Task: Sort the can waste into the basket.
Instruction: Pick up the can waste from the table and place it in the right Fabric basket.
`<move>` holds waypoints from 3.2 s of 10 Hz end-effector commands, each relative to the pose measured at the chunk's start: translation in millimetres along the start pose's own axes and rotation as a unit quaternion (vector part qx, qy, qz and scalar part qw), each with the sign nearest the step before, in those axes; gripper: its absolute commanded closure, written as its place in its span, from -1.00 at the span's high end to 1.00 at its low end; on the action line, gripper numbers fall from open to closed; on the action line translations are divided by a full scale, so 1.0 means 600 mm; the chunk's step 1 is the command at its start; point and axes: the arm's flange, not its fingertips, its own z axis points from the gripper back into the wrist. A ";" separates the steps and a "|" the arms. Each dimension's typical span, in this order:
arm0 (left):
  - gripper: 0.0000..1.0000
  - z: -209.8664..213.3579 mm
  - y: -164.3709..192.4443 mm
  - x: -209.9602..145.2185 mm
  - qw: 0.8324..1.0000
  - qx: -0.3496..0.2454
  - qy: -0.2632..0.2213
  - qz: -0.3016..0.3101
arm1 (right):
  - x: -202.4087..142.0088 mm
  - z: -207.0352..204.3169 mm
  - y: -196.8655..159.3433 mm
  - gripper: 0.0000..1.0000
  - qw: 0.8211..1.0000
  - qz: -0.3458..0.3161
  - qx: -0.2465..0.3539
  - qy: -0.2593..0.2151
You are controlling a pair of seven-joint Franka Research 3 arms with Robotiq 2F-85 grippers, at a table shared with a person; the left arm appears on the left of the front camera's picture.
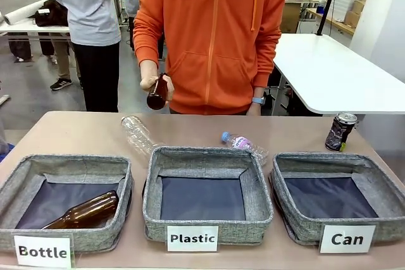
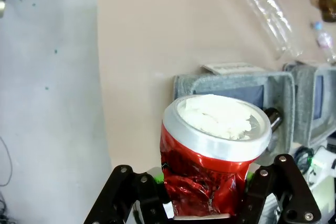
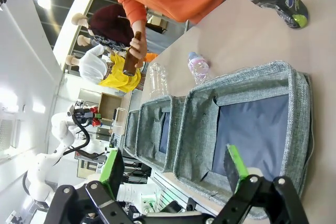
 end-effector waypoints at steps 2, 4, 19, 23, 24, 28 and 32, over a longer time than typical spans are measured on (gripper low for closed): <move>-1.00 0.000 0.000 0.000 1.000 0.000 0.000 0.000 | 0.006 0.000 0.000 1.00 1.000 0.013 0.012 -0.011; -1.00 -0.057 -0.133 0.055 0.989 0.043 0.047 -0.137 | 0.006 0.000 0.000 1.00 1.000 0.013 0.012 -0.011; -1.00 0.009 -0.057 -0.122 0.954 0.099 -0.007 -0.284 | 0.006 0.000 0.000 1.00 1.000 0.013 0.012 -0.011; -1.00 -0.048 -0.269 0.052 0.897 0.156 0.096 -0.402 | 0.006 0.000 0.000 1.00 1.000 0.013 0.012 -0.011; -1.00 -0.070 -0.328 0.071 0.879 0.166 0.110 -0.434 | 0.006 0.000 0.000 1.00 1.000 0.013 0.012 -0.011; -1.00 -0.185 -0.572 0.118 0.805 0.144 0.122 -0.562 | 0.006 0.000 0.000 1.00 1.000 0.013 0.012 -0.011; -1.00 -0.343 -0.811 0.100 0.764 -0.028 0.071 -0.640 | 0.020 0.197 0.049 1.00 0.997 -0.017 0.001 -0.078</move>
